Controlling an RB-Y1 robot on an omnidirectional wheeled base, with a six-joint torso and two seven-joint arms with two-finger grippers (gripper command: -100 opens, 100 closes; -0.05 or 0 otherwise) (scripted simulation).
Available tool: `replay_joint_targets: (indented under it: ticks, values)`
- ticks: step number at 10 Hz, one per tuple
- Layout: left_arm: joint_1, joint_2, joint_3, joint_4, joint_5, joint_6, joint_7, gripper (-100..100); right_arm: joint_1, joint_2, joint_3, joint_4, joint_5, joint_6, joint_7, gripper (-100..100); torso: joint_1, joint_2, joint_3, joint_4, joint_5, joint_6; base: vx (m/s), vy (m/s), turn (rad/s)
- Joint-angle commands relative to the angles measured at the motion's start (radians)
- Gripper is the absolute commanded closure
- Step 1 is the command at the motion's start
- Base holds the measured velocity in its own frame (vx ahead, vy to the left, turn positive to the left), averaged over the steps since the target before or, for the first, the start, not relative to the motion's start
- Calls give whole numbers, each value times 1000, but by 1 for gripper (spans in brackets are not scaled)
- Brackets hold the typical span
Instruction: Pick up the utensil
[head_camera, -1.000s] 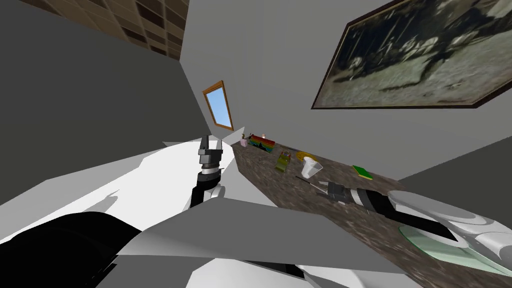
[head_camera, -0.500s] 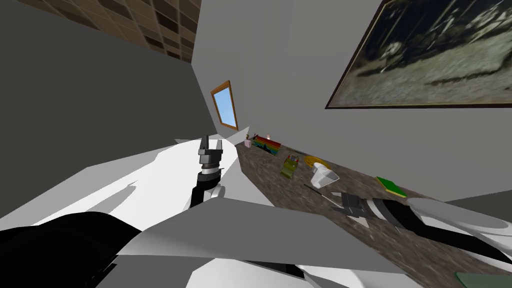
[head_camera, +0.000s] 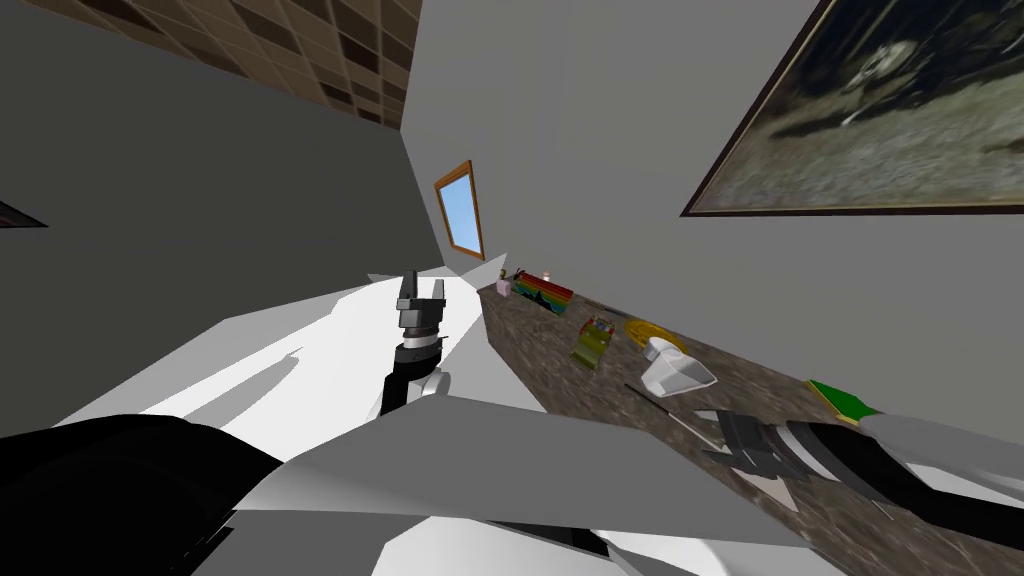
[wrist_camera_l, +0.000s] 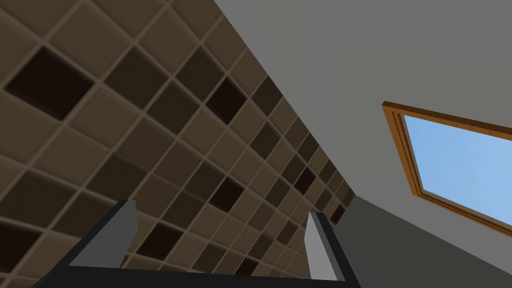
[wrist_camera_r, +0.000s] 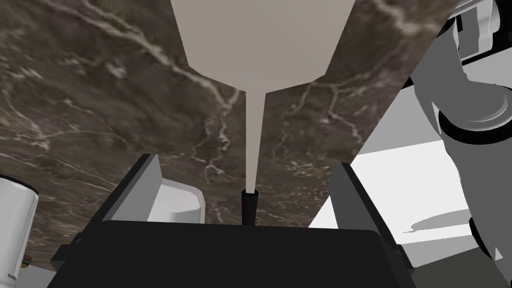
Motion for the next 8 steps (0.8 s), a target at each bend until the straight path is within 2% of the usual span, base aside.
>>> replay_joint_targets:
  ticks: [1, 2, 3, 5, 6, 7, 8]
  values:
    - [0, 0, 0, 0, 0, 0, 0, 0, 0, 0, 0, 0, 0, 0, 0, -100, 0, 0, 0, 0, 0, 0, 22, 18, 23]
    - [0, 0, 0, 0, 0, 0, 0, 0, -2, 0, 3, 3, 3, -1, -1, 0, -1, 2, 1, 0, 0, 1, 0, 0, 0]
    - [0, 0, 0, 0, 0, 0, 0, 0, 4, 31, 9, 17, 11, 15, 7, -100, -2, 3, 2, 1, 0, 1, 16, 2, 72]
    - [0, 0, 0, 0, 0, 0, 0, 0, 9, 63, 15, 31, 19, 32, 16, -100, -2, 2, 1, 1, -1, 0, 23, 0, 74]
    - [0, 0, 0, 0, 0, 0, 0, 0, 7, 51, 13, 23, 17, 27, 11, -100, -3, 2, 1, 1, -1, 0, 10, -2, 2]
    - [0, 0, 0, 0, 0, 0, 0, 0, 7, 52, 14, 23, 18, 28, 11, 100, -4, 2, 1, 0, -2, 0, 0, 0, 0]
    - [0, 0, 0, 0, 0, 0, 0, 0, 7, 52, 14, 23, 17, 28, 11, 100, -4, 2, 1, 1, -2, 0, 0, 0, 0]
